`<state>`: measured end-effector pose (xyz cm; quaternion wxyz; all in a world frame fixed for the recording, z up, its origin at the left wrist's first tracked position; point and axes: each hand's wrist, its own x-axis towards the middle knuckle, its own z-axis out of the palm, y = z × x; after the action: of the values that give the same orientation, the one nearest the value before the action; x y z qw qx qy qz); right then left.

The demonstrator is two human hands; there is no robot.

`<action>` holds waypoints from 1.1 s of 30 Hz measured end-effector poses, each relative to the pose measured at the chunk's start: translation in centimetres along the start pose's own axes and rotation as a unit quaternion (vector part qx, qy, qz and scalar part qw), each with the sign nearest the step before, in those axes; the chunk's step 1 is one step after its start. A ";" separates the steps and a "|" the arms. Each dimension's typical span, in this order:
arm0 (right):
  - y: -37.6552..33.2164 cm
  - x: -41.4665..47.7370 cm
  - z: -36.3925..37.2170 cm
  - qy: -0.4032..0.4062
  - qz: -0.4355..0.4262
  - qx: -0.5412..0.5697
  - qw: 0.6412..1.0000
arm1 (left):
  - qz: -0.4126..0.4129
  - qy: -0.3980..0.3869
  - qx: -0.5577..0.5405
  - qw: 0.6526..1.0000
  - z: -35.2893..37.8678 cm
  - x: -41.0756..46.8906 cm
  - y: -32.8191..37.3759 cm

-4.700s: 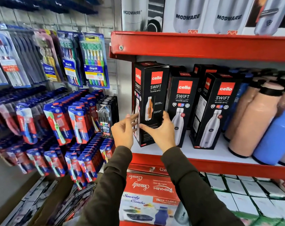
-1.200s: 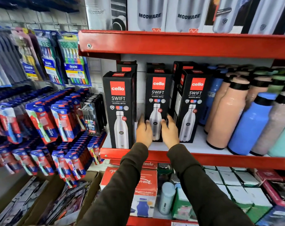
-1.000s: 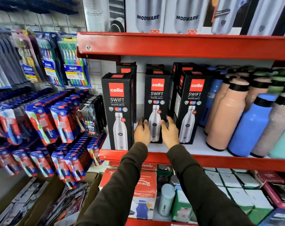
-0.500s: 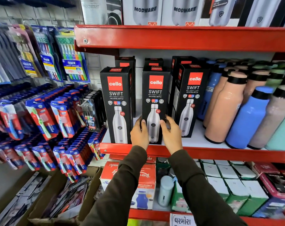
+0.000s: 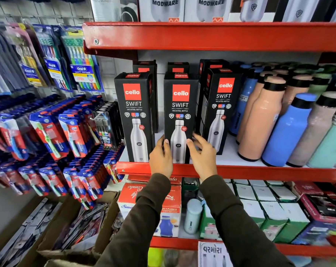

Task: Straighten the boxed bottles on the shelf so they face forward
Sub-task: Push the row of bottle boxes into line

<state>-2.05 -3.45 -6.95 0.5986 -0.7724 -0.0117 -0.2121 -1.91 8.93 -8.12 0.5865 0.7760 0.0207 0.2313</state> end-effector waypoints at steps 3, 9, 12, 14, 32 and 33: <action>0.3 0.1 -0.4 0.001 -0.008 -0.015 1.000 | 0.013 0.018 -0.037 0.999 0.6 -0.3 -0.1; 0.8 0.7 -3.1 0.095 -0.072 0.002 0.993 | 0.158 0.157 -0.034 0.974 2.5 -2.7 1.9; 1.3 1.9 -5.3 0.135 -0.089 0.011 0.987 | 0.230 0.123 -0.031 0.965 4.5 -3.7 3.6; 2.0 2.9 -6.6 0.141 -0.085 0.008 0.986 | 0.254 0.063 -0.045 0.964 6.3 -3.8 4.5; 5.0 8.4 -10.2 0.006 0.047 -0.044 0.998 | -0.091 -0.062 -0.111 0.988 14.7 1.6 4.0; 5.0 8.2 -10.3 0.008 0.041 -0.045 0.998 | -0.092 -0.060 -0.111 0.988 14.5 1.5 3.9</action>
<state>3.60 -16.34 -6.77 0.5719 -0.7964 0.0346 -0.1937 4.08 -4.91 -6.98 0.6883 0.7131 0.0309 0.1299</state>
